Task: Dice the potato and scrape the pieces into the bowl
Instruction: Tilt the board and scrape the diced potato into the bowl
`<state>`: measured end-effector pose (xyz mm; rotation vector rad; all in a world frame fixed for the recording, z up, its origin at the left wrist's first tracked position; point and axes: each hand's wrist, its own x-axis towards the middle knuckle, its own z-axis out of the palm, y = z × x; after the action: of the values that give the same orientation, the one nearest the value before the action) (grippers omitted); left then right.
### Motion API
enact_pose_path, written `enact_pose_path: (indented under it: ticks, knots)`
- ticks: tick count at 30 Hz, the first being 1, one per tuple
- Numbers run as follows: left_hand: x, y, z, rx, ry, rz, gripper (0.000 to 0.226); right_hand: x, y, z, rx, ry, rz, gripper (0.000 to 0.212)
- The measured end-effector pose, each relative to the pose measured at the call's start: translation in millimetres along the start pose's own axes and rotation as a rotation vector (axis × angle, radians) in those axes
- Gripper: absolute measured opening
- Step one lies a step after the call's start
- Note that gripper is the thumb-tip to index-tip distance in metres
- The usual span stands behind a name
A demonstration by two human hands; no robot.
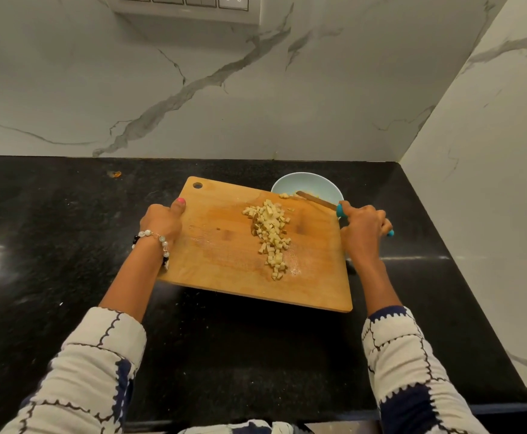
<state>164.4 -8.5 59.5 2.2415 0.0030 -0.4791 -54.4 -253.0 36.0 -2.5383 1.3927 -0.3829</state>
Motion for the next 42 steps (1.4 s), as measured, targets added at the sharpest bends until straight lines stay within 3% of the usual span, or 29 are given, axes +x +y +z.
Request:
enact_pose_path:
  ticks: [6,12,17,28,42]
  knots:
    - [1,2,4,-0.018,0.008,-0.016,0.044,-11,6,-17,0.149,-0.06,-0.141,0.049]
    - [4,4,6,-0.026,0.02,-0.059,0.045,-40,33,-34,0.255,-0.286,-0.429,0.061]
    - [3,3,8,-0.031,0.03,-0.089,0.053,-49,41,-37,0.134,-0.31,-0.538,0.063]
    - [-5,7,15,-0.011,0.008,-0.073,0.057,-26,34,-16,-0.016,-0.09,-0.329,0.051]
    - [-9,10,21,-0.034,-0.004,-0.034,0.046,36,18,-7,-0.141,-0.072,-0.173,0.04]
